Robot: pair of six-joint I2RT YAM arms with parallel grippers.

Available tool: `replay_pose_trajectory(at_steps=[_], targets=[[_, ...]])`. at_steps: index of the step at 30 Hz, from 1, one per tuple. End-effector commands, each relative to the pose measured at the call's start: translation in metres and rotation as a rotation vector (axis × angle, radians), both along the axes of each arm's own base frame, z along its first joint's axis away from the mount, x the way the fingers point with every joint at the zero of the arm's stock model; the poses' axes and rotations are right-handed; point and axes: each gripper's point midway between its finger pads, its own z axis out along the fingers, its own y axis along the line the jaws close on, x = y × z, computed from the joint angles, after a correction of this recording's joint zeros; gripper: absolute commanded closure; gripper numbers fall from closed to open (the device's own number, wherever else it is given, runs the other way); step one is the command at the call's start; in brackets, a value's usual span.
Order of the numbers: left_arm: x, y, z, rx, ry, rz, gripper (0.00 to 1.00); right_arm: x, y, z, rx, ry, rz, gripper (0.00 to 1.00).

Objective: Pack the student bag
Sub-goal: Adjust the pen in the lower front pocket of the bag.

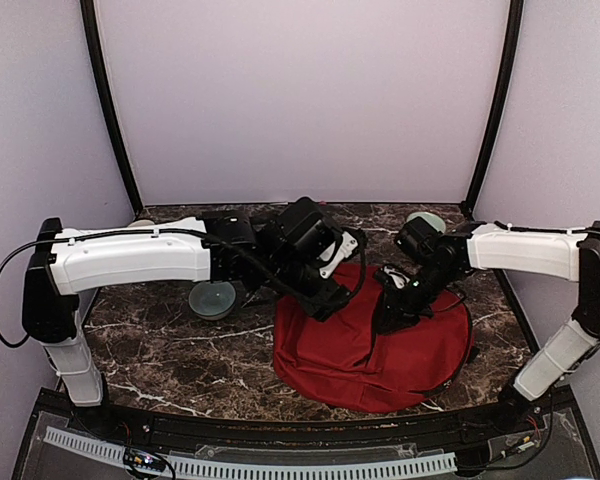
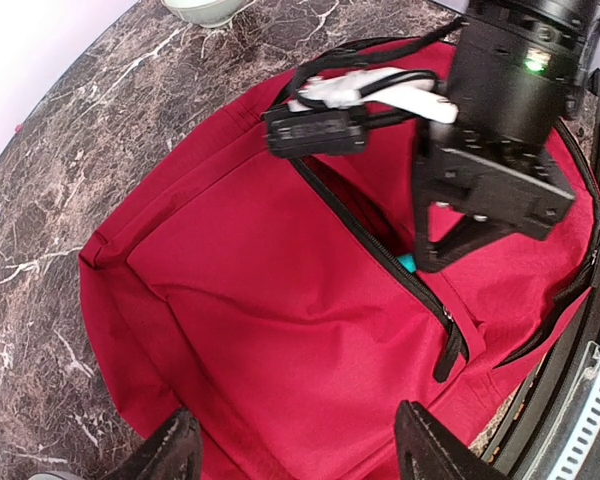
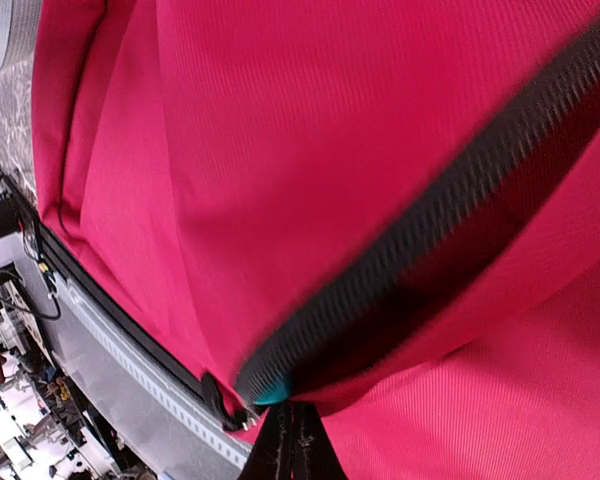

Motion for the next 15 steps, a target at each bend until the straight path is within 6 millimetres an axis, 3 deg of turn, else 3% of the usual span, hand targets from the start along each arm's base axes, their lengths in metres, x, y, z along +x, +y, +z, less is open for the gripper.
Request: replay_pose_trajectory(at_steps=[1, 9, 12, 15], targets=[[-0.007, 0.008, 0.019, -0.03, -0.007, -0.01, 0.32, 0.029, 0.019, 0.007, 0.019, -0.079, 0.017, 0.96], [-0.014, 0.008, 0.011, -0.013, 0.003, -0.061, 0.31, 0.03, 0.013, -0.004, -0.028, -0.065, -0.001, 0.95], [-0.023, 0.003, 0.003, -0.024, 0.028, -0.119, 0.3, 0.023, 0.003, 0.009, -0.026, -0.1, -0.031, 0.91], [-0.037, -0.006, -0.011, -0.035, 0.069, -0.214, 0.3, 0.016, -0.009, 0.019, -0.04, -0.119, -0.072, 0.81]])
